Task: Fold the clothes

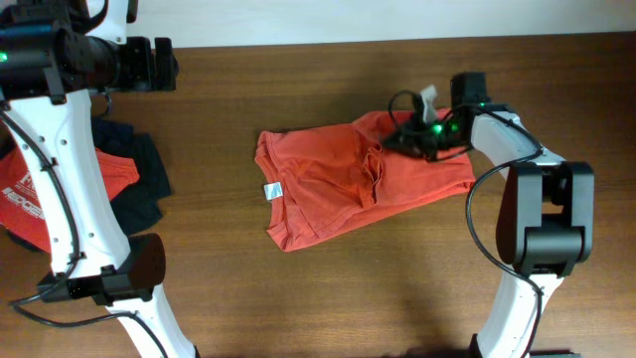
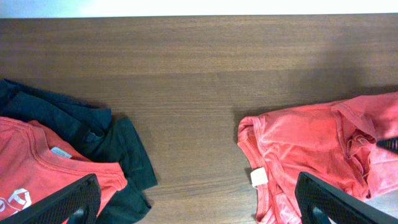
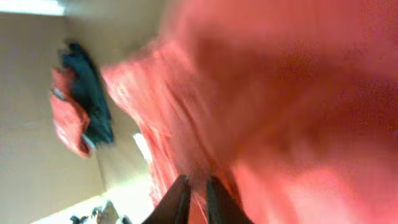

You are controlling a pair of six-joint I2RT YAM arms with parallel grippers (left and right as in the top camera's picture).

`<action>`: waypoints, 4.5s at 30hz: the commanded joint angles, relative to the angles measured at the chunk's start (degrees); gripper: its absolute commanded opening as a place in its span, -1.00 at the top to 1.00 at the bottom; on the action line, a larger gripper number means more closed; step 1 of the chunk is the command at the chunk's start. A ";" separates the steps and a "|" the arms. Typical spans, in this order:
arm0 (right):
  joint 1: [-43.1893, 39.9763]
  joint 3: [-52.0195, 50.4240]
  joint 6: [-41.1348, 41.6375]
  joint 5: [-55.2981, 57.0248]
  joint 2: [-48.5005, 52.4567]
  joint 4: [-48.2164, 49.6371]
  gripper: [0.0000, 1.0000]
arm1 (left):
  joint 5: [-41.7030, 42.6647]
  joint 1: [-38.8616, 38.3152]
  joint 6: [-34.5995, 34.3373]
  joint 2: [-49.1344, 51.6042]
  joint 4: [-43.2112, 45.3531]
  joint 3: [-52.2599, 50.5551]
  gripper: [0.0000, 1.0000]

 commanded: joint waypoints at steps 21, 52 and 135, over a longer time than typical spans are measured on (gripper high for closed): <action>14.53 0.15 -16.24 25.42 -6.29 -25.35 0.91 | -0.42 0.24 0.72 0.37 0.13 -0.02 -0.99; 17.20 3.48 -2.73 17.22 2.84 5.38 0.91 | -0.42 0.24 0.72 0.37 0.13 -0.02 -0.99; -26.08 -14.97 1.86 27.71 -17.68 -16.20 -0.60 | 21.27 -16.87 -0.61 0.46 47.17 -87.06 -0.99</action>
